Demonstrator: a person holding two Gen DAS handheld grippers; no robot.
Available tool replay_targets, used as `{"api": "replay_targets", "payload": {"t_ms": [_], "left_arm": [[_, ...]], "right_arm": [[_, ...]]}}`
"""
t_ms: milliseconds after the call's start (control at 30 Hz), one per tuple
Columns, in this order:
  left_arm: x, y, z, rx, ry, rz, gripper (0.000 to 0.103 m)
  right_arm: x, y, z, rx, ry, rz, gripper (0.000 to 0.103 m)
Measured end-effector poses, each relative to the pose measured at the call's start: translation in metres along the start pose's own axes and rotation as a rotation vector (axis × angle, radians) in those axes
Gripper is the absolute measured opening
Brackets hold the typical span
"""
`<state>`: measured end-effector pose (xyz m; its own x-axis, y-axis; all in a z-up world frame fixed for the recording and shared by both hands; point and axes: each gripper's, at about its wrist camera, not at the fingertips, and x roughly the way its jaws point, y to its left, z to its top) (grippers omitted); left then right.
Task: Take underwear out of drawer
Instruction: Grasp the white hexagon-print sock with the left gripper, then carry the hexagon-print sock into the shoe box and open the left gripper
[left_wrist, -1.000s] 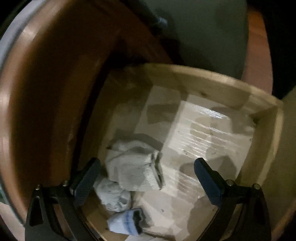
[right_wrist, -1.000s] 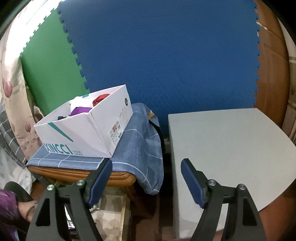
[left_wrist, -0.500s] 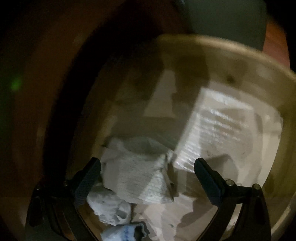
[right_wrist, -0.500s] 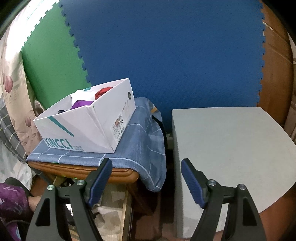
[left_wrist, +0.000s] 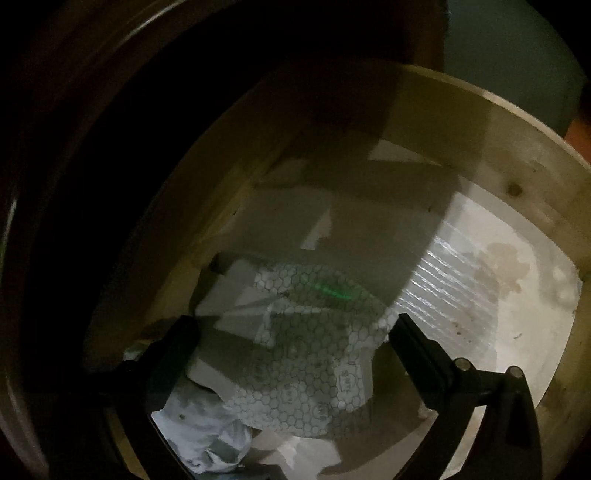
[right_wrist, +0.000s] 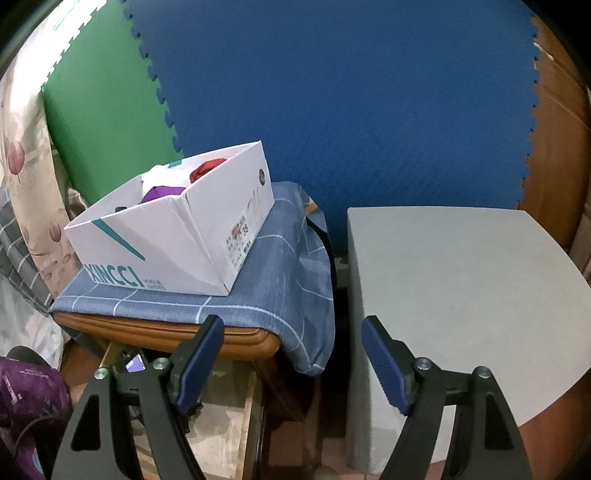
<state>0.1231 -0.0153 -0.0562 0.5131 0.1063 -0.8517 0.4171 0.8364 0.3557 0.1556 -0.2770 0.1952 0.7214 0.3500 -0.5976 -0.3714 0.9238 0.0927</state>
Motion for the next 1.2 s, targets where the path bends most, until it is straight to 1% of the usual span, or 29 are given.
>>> {"api": "replay_targets", "payload": {"t_ms": [33, 67, 100, 133, 167, 200, 267, 300, 400, 500, 533, 667, 733, 767, 900, 933, 967, 1067, 1100, 1200], "left_arm": [[0.002, 0.002, -0.002, -0.020, -0.008, -0.015, 0.101], [0.003, 0.004, -0.004, -0.034, -0.011, -0.034, 0.097], [0.005, 0.005, -0.004, -0.042, -0.012, -0.060, 0.089], [0.006, 0.006, -0.005, -0.045, -0.009, -0.084, 0.084], [0.006, 0.005, -0.003, -0.041, -0.009, -0.102, 0.074], [0.005, 0.000, -0.002, -0.013, -0.014, -0.091, 0.059], [0.000, -0.017, 0.001, 0.065, -0.022, -0.053, 0.044], [0.000, -0.022, 0.003, 0.090, -0.021, -0.056, 0.041], [-0.003, -0.026, 0.012, 0.104, -0.025, -0.104, 0.034], [-0.007, -0.032, 0.016, 0.143, -0.028, -0.134, 0.033], [-0.010, -0.037, 0.019, 0.168, -0.038, -0.141, 0.033], [-0.029, -0.051, 0.029, 0.214, -0.079, -0.152, 0.032], [-0.037, -0.049, 0.032, 0.225, -0.101, -0.157, 0.032], [-0.042, -0.049, 0.030, 0.225, -0.108, -0.158, 0.033], [-0.062, -0.046, 0.040, 0.218, -0.151, -0.157, 0.033], [-0.064, -0.036, 0.043, 0.214, -0.163, -0.161, 0.033], [-0.070, -0.033, 0.046, 0.211, -0.179, -0.164, 0.033], [-0.094, -0.038, 0.055, 0.208, -0.221, -0.185, 0.033], [-0.101, -0.047, 0.051, 0.202, -0.235, -0.195, 0.033], [-0.129, -0.049, 0.053, 0.172, -0.276, -0.224, 0.033]], "right_arm": [[0.001, 0.000, 0.000, -0.002, 0.004, -0.001, 0.079], [0.001, 0.001, 0.000, -0.003, 0.005, -0.002, 0.079], [0.002, 0.001, 0.000, -0.004, 0.007, -0.001, 0.079], [0.002, 0.001, 0.000, -0.005, 0.008, -0.002, 0.079], [0.003, 0.001, 0.000, -0.005, 0.010, -0.003, 0.079], [0.002, 0.001, 0.000, -0.005, 0.011, -0.004, 0.079], [0.003, 0.001, 0.000, -0.004, 0.013, -0.005, 0.079], [0.003, 0.000, 0.000, -0.005, 0.015, -0.006, 0.079], [0.004, 0.000, 0.000, -0.005, 0.020, -0.011, 0.079], [0.003, -0.001, 0.000, 0.000, 0.017, -0.009, 0.079], [0.004, -0.002, 0.000, 0.002, 0.016, -0.008, 0.079], [0.004, -0.002, 0.000, 0.001, 0.018, -0.011, 0.079], [0.004, -0.003, 0.000, 0.004, 0.018, -0.012, 0.079], [0.004, -0.004, -0.001, 0.006, 0.017, -0.011, 0.079], [0.001, -0.006, -0.001, 0.016, 0.006, -0.008, 0.079], [0.001, -0.007, -0.001, 0.017, 0.006, -0.008, 0.079], [0.001, -0.007, -0.002, 0.018, 0.006, -0.010, 0.079], [0.002, -0.007, -0.001, 0.012, 0.007, -0.012, 0.079], [0.002, -0.006, -0.001, 0.010, 0.008, -0.012, 0.079], [0.002, -0.005, -0.001, 0.006, 0.011, -0.013, 0.079]]}}
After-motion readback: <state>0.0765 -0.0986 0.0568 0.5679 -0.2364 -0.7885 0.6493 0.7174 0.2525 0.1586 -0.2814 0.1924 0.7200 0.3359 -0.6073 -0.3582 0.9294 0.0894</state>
